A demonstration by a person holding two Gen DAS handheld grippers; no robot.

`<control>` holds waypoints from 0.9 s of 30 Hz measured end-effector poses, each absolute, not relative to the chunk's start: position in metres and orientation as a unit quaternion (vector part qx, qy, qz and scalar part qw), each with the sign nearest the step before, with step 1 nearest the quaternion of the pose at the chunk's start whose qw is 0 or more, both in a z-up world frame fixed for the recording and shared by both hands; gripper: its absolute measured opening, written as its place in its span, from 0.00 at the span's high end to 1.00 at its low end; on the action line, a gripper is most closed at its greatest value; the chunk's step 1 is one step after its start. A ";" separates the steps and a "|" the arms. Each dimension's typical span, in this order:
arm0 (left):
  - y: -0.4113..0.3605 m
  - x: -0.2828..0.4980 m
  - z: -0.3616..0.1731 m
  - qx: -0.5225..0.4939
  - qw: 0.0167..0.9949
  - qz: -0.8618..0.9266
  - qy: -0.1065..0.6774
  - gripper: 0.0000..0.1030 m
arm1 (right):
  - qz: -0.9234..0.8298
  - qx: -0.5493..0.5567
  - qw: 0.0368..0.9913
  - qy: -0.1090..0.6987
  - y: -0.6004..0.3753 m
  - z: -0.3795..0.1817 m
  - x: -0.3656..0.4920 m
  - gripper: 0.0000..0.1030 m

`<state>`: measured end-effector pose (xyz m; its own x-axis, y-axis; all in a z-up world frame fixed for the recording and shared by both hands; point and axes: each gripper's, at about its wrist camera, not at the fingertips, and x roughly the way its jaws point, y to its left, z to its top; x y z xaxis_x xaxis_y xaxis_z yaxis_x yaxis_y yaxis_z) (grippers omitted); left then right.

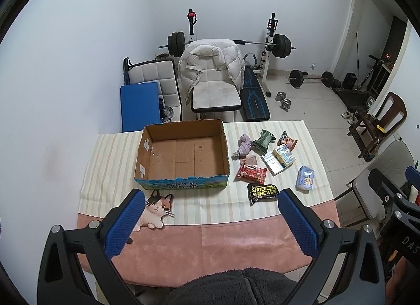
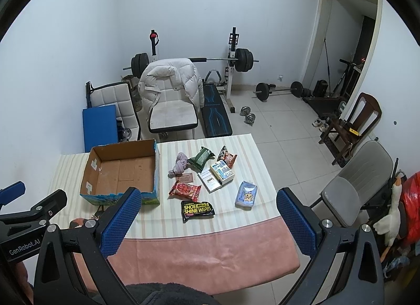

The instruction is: Organize soft objects

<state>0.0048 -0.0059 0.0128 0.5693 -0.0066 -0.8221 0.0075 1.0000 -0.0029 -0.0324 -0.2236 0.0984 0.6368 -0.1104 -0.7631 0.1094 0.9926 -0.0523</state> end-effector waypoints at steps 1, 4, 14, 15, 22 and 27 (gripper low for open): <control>-0.006 0.005 0.013 0.000 0.886 -0.004 0.464 0.00 | -0.061 0.000 0.905 0.421 -0.224 0.098 -0.032 0.00; -0.006 0.006 0.014 0.000 0.886 -0.005 0.464 0.00 | -0.060 0.000 0.905 0.422 -0.223 0.098 -0.033 0.00; -0.008 0.008 0.013 0.003 0.886 -0.005 0.464 0.00 | -0.061 0.002 0.904 0.424 -0.223 0.095 -0.028 0.00; -0.007 0.008 0.012 0.002 0.886 -0.005 0.464 0.00 | -0.061 0.003 0.904 0.424 -0.223 0.095 -0.027 0.00; -0.015 0.020 0.006 0.002 0.881 -0.008 0.472 0.00 | -0.063 0.010 0.900 0.432 -0.230 0.086 -0.021 0.00; -0.024 0.046 -0.008 0.006 0.878 -0.004 0.478 0.00 | -0.064 0.032 0.891 0.448 -0.249 0.068 -0.005 0.00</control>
